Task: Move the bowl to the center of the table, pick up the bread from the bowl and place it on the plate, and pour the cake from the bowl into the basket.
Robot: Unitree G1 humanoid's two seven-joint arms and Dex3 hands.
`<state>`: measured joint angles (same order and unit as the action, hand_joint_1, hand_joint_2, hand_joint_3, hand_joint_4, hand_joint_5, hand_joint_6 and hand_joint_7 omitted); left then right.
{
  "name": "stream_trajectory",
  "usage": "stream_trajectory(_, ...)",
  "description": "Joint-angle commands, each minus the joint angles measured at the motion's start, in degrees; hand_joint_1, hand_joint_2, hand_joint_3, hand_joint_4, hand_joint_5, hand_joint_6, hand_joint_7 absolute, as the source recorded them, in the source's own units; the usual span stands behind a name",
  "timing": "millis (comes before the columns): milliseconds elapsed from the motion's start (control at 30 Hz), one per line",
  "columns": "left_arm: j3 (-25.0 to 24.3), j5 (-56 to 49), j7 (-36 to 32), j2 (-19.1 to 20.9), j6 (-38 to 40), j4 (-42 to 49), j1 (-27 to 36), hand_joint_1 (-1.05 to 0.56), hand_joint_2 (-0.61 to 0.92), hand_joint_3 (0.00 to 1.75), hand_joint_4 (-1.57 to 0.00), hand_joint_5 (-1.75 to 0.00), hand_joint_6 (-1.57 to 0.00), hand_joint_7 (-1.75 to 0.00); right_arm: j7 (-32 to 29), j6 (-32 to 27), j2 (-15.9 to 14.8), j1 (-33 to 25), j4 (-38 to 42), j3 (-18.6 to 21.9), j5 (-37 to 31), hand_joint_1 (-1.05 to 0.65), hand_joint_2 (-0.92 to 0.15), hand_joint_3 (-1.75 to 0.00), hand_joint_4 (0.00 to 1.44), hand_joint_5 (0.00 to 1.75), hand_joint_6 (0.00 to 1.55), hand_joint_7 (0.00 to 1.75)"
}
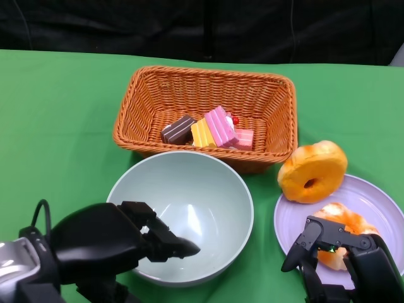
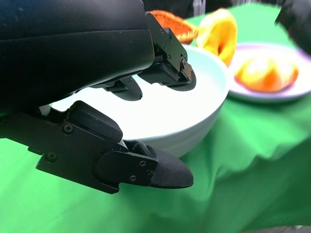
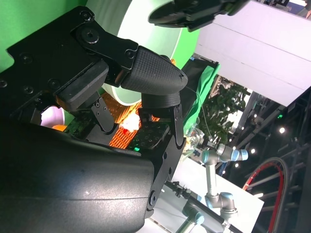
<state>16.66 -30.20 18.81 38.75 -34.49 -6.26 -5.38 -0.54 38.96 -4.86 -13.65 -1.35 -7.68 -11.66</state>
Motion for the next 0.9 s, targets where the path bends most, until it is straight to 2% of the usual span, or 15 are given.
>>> stream_trajectory(33,-2.7,6.1,-2.4,-1.4,-3.1,1.9,1.6,-0.79,0.92,0.34,-0.36,-0.46,-0.46,-0.05,0.9,-0.9,-0.5,0.2,-1.2,0.1,1.2,-0.77,-0.49,-1.29,0.94,1.65,0.91,1.34)
stream_trajectory(133,-4.8,12.8,-4.5,-4.6,-6.3,3.4,3.2,-0.75,0.92,0.32,-0.45,-0.52,-0.54,-0.08,1.5,-1.0,-0.4,0.5,-1.3,-0.2,1.4,-0.76,-0.48,-1.30,0.93,1.64,0.91,1.33)
stream_trajectory(200,-5.7,17.5,-4.1,-6.3,-5.6,2.3,4.4,-0.70,0.92,0.29,-0.47,-0.61,-0.59,-0.08,1.9,-1.5,-0.3,0.6,-1.6,-0.3,1.5,-0.75,-0.47,-1.31,0.93,1.63,0.91,1.33)
stream_trajectory(333,-7.1,23.6,-3.2,-9.2,-4.1,0.3,6.0,-0.47,0.92,0.28,-0.55,-0.86,-0.69,-0.10,2.4,-2.3,-0.1,0.9,-2.0,-0.6,1.8,-0.75,-0.46,-1.32,0.95,1.60,0.93,1.31)
stream_trajectory(400,-7.5,27.1,-2.9,-10.9,-2.7,-0.8,6.9,-0.44,0.92,0.28,-0.56,-0.90,-0.70,-0.11,2.6,-2.5,0.1,1.1,-2.0,-0.8,2.0,-0.75,-0.46,-1.32,0.95,1.59,0.93,1.30)
stream_trajectory(467,-7.7,31.8,-2.9,-13.2,-0.8,-2.3,8.3,-0.29,0.92,0.29,-0.62,-1.04,-0.81,-0.19,2.7,-2.8,0.3,1.3,-2.0,-1.1,2.0,-0.76,-0.45,-1.32,0.95,1.58,0.94,1.30)
stream_trajectory(533,-8.3,33.8,-3.5,-15.4,1.5,-4.3,9.6,-0.25,0.92,0.29,-0.66,-1.11,-0.87,-0.25,2.7,-2.9,0.4,1.6,-2.0,-1.3,2.0,-0.75,-0.45,-1.32,0.96,1.58,0.95,1.29)
stream_trajectory(567,-8.6,34.4,-4.1,-16.6,2.8,-5.5,10.3,-0.25,0.86,0.40,-0.68,-1.24,-0.88,-0.42,2.8,-3.0,0.4,1.7,-2.0,-1.4,2.0,-0.75,-0.46,-1.31,0.95,1.58,0.95,1.29)
stream_trajectory(633,-9.1,35.3,-4.7,-18.8,5.4,-7.6,11.4,-0.24,0.64,0.80,-0.72,-1.36,-0.78,-0.85,2.8,-3.3,0.4,1.9,-2.1,-1.5,2.0,-0.74,-0.47,-1.28,0.95,1.58,0.94,1.28)
stream_trajectory(733,-9.9,35.4,-4.0,-20.1,7.0,-8.8,11.9,-0.23,0.55,0.96,-0.73,-1.40,-0.75,-0.98,2.8,-3.5,0.4,1.9,-2.1,-1.6,2.0,-0.73,-0.48,-1.25,0.95,1.58,0.94,1.28)
stream_trajectory(767,-9.4,35.6,-5.7,-22.3,9.5,-10.5,13.3,-0.23,0.55,0.97,-0.73,-1.40,-0.75,-0.98,2.5,-4.1,0.9,2.2,-1.9,-1.9,1.7,-0.73,-0.49,-1.25,0.95,1.58,0.94,1.28)
stream_trajectory(800,-9.1,35.8,-7.0,-24.1,11.5,-12.0,14.4,-0.16,0.42,1.31,-0.83,-1.57,-0.79,-1.27,2.3,-4.5,1.3,2.4,-1.7,-2.1,1.5,-0.73,-0.51,-1.19,0.98,1.59,0.94,1.25)
stream_trajectory(867,-8.7,35.5,-8.9,-26.8,15.3,-13.9,16.3,-0.13,0.32,1.57,-0.91,-1.68,-0.83,-1.48,2.0,-5.0,2.2,2.8,-1.0,-2.5,1.5,-0.72,-0.52,-1.14,0.99,1.59,0.95,1.23)
stream_trajectory(900,-8.8,35.5,-9.0,-27.4,16.7,-14.3,16.8,-0.13,0.30,1.62,-0.94,-1.70,-0.84,-1.52,1.8,-5.0,2.5,2.9,-0.7,-2.6,1.5,-0.72,-0.52,-1.13,0.99,1.59,0.95,1.22)
